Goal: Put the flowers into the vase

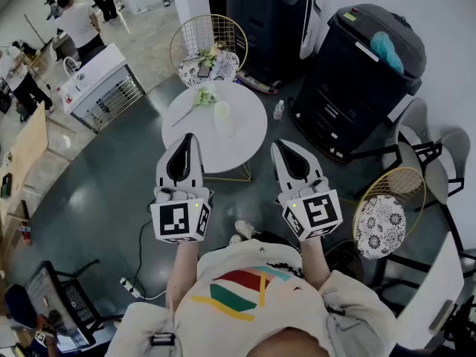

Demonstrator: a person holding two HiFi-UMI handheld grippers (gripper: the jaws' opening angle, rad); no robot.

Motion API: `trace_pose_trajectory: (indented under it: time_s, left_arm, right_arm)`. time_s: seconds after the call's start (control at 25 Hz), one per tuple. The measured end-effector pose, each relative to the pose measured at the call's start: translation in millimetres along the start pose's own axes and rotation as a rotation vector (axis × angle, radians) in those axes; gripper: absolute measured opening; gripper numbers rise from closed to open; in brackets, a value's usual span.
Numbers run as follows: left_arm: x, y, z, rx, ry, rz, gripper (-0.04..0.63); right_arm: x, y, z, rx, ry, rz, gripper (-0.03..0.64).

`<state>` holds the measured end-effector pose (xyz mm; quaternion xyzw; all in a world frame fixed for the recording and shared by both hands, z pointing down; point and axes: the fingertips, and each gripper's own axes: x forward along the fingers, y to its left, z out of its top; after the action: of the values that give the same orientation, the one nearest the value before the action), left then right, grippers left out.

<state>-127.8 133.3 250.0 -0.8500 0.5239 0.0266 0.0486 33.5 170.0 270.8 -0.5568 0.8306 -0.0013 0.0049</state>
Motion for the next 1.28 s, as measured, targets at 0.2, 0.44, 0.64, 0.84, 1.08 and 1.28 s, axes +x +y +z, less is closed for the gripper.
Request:
trace_pose_trajectory:
  time_s: [0.2, 0.44, 0.64, 0.84, 1.08, 1.28]
  left_arm:
    - [14, 10, 1, -0.001, -0.036, 0.031, 0.006]
    - [17, 18, 0, -0.003, -0.036, 0.057, 0.006]
    - [21, 21, -15, -0.013, -0.006, 0.073, 0.006]
    - [34, 21, -35, -0.038, 0.017, 0.086, 0.006]
    - [62, 24, -35, 0.005, 0.028, 0.12, 0.006]
    - [84, 8, -21, 0.037, -0.021, 0.127, 0.006]
  right_arm:
    - [8, -17, -5, -0.003, -0.004, -0.001, 0.011]
    - [13, -24, -6, -0.004, 0.003, 0.005, 0.011]
    - [19, -31, -14, -0.092, 0.036, -0.033, 0.011]
    - [26, -41, -23, -0.099, 0.044, 0.003, 0.011]
    - [38, -63, -27, -0.11, 0.047, 0.041, 0.012]
    - [47, -91, -22, -0.058, 0.01, 0.082, 0.012]
